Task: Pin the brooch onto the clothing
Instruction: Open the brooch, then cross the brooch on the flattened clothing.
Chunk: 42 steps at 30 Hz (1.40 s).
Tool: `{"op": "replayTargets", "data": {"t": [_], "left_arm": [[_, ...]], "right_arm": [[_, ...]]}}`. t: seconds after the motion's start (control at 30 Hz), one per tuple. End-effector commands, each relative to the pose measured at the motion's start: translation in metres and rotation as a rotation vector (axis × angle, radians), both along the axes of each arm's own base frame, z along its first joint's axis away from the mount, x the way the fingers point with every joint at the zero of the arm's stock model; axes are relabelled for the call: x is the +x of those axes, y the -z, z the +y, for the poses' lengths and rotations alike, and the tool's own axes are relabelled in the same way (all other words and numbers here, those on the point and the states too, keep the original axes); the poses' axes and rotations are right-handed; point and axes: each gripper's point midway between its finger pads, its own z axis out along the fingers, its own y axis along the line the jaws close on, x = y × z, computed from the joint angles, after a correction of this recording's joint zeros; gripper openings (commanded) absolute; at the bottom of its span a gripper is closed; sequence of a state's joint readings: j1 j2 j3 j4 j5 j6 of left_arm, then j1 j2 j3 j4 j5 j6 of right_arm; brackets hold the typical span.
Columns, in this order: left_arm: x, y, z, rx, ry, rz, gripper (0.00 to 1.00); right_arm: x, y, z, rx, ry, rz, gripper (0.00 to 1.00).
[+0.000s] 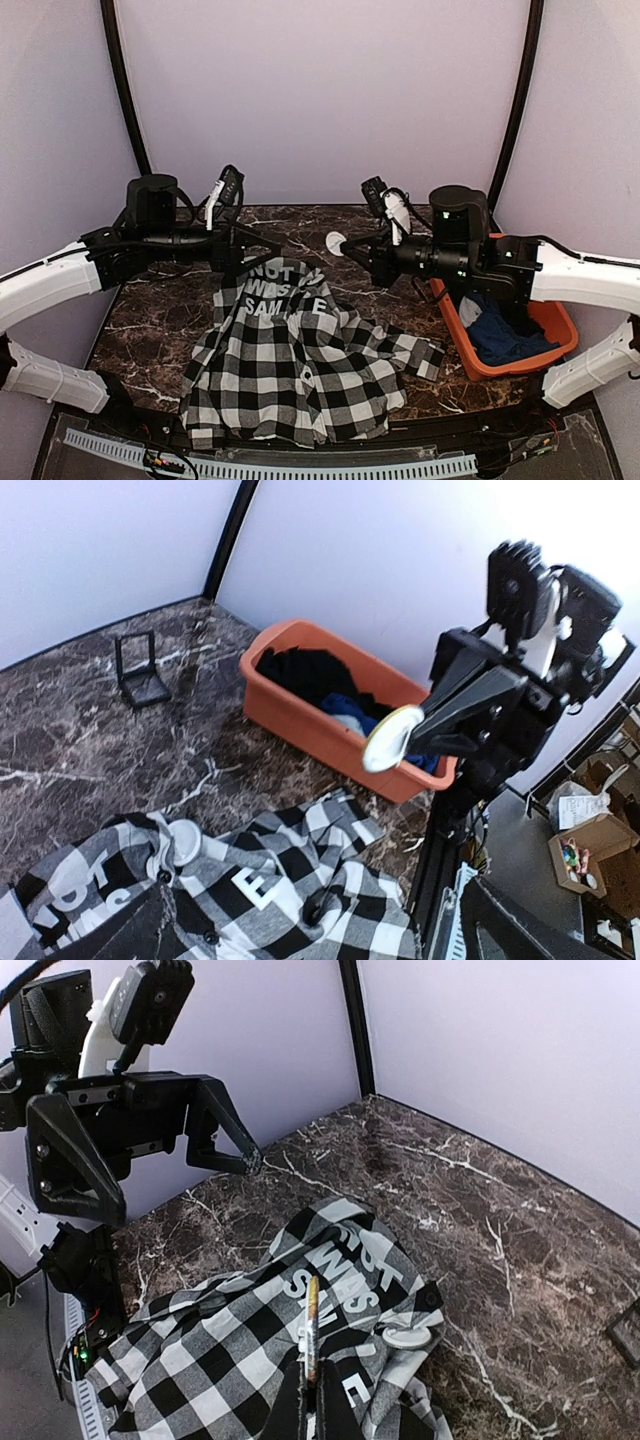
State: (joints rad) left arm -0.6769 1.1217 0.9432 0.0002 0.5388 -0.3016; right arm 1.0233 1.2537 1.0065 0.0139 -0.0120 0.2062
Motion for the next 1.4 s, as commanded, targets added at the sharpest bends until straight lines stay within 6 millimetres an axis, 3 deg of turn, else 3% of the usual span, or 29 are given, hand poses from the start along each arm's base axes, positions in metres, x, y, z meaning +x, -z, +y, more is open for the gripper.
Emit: {"op": "replayTargets", "data": {"t": [0.0,0.2,0.4,0.6,0.7,0.97,1.1,1.37], "left_arm": [[-0.002,0.063,0.006,0.235,0.037,0.089,0.99],[-0.005,0.107,0.005,0.372,0.105,0.124,0.98],[0.006,0.151,0.006,0.548,0.087,0.196,0.95],[0.015,0.177,0.0,0.511,0.02,0.37,0.92],[0.015,0.182,0.0,0.419,0.0,0.455,0.91],[0.011,0.156,-0.031,0.15,0.114,0.521,0.79],[0.007,0.158,-0.036,0.111,0.147,0.572,0.72],[0.006,0.172,-0.025,0.172,0.08,0.613,0.72]], "right_arm": [[0.006,0.018,-0.008,-0.035,0.02,0.158,0.0],[0.002,0.031,-0.008,-0.045,0.021,0.362,0.0],[-0.018,0.038,0.014,-0.03,-0.051,0.657,0.0],[-0.023,0.059,0.023,-0.049,-0.064,0.764,0.0],[-0.022,0.067,0.025,-0.049,-0.064,0.776,0.0],[-0.023,0.089,0.034,-0.058,-0.077,0.839,0.0],[-0.022,0.095,0.035,-0.063,-0.072,0.851,0.0],[-0.02,0.097,0.033,-0.061,-0.069,0.859,0.0]]}}
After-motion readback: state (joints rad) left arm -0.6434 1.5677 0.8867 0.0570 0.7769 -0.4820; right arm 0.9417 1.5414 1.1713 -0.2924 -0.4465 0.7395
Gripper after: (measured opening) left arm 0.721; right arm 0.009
